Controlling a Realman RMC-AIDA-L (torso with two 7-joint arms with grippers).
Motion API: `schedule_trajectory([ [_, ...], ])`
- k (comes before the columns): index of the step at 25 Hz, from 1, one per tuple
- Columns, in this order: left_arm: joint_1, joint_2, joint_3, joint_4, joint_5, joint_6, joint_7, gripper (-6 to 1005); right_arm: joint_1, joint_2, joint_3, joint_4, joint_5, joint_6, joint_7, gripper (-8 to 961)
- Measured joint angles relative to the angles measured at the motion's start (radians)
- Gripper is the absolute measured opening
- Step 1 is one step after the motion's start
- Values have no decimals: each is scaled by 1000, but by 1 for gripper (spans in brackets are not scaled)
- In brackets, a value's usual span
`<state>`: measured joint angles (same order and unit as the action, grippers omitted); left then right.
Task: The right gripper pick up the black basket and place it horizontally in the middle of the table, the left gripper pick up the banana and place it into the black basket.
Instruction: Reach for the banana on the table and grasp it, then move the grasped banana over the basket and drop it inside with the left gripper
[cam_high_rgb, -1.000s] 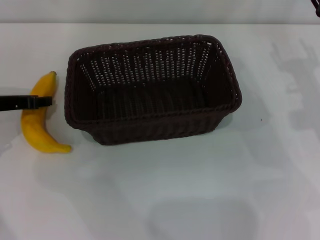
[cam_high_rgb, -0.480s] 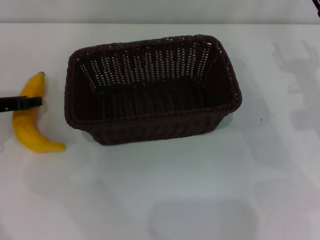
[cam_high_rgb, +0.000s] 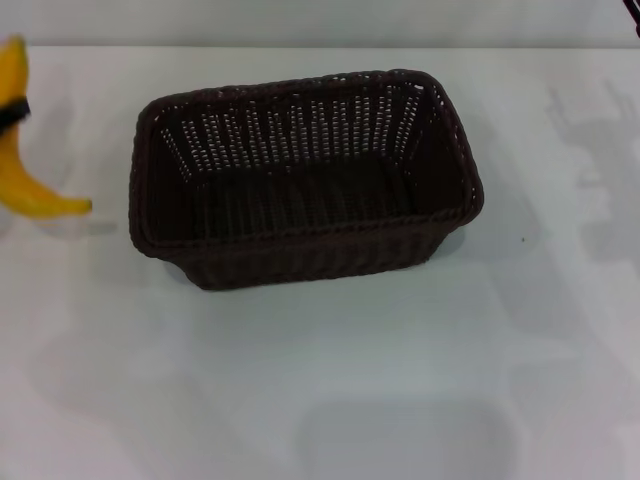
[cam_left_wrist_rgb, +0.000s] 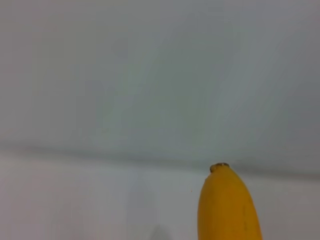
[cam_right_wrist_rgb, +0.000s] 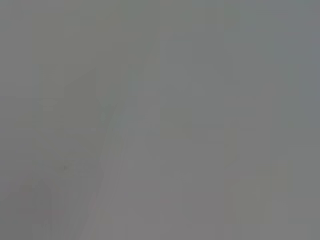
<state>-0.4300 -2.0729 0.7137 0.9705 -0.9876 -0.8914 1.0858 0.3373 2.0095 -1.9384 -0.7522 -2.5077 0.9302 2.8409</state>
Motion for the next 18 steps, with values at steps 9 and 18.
schedule_trajectory([
  [9, -6, -2, 69, 71, -256, -14, 331, 496, 2, 0, 5, 0, 26, 0, 0, 762],
  [18, -14, 0, 150, 73, -443, -149, 631, 497, 11, -1, 9, 2, 34, -1, 0, 762],
])
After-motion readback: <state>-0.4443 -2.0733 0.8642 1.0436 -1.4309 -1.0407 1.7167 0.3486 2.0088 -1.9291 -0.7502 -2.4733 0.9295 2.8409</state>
